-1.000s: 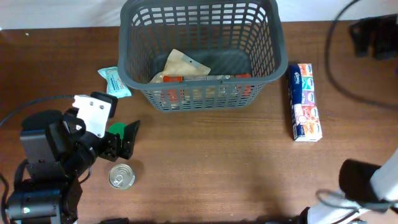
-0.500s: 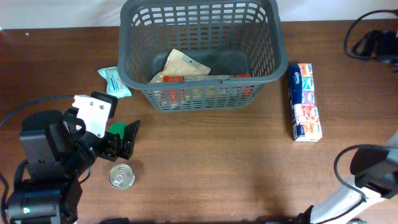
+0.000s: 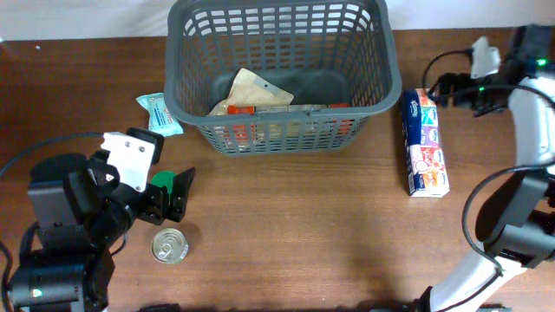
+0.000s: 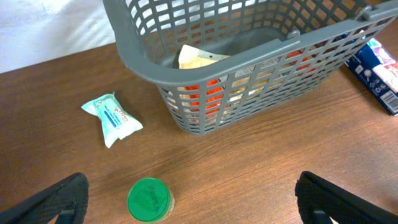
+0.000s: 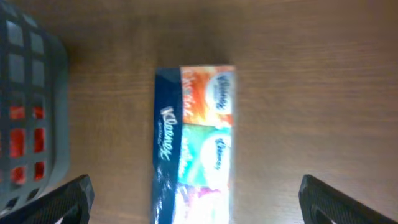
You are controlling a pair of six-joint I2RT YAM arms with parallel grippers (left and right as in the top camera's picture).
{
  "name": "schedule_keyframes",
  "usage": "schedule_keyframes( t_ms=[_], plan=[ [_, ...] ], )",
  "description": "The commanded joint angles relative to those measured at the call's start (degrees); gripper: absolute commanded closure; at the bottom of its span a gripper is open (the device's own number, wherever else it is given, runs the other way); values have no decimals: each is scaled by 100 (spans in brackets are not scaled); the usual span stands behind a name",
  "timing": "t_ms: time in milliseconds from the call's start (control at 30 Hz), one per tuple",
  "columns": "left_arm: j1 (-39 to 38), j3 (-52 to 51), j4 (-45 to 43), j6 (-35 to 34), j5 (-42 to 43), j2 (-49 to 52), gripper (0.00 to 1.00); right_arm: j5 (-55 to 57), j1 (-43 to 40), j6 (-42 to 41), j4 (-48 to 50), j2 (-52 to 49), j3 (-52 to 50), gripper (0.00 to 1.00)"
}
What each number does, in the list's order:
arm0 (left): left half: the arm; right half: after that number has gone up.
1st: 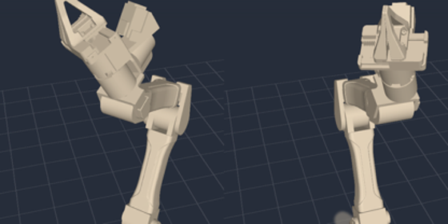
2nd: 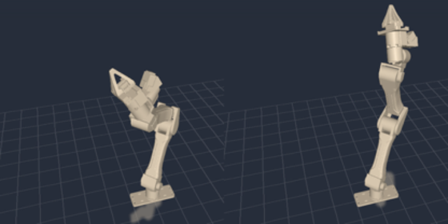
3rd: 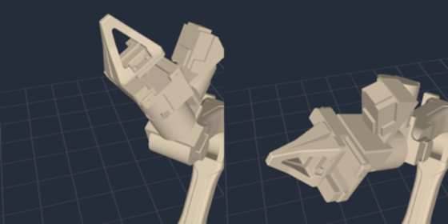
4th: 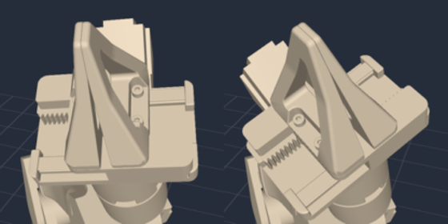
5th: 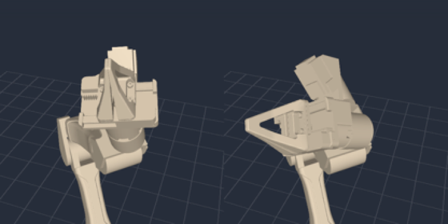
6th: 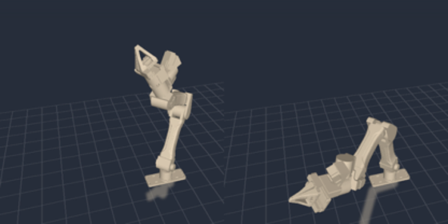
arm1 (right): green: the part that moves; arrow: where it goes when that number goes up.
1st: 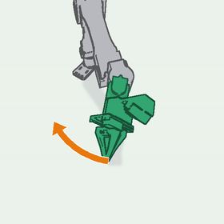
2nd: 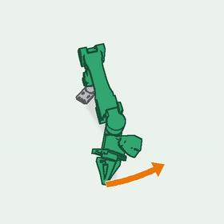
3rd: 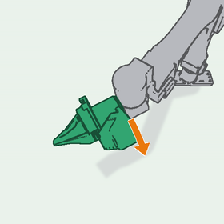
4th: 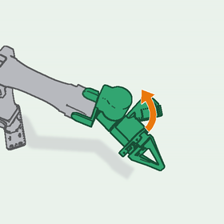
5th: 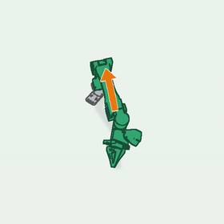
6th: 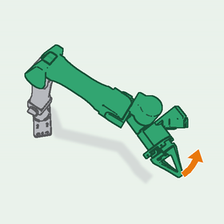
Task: Pack container
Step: 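Move the right gripper back to the Kleenex tissue packs and grasp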
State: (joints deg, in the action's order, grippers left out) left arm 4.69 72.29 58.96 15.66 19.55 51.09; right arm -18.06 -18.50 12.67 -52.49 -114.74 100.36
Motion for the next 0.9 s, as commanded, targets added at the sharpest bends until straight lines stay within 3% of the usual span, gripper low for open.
schedule_keyframes(
  t_ms=[0, 400, 867],
  plan=[
    [35, -11, 4, 66, 81, -22, 1, 136, 201, 55, 422, -2, -546, 1],
    [35, -11, 2, 68, 81, -22, 1, 442, 426, -271, 1851, -7, -1880, 1],
    [35, -11, 4, 68, 81, -22, 1, 448, 540, -269, 1904, -127, -2109, 1]
  ],
)
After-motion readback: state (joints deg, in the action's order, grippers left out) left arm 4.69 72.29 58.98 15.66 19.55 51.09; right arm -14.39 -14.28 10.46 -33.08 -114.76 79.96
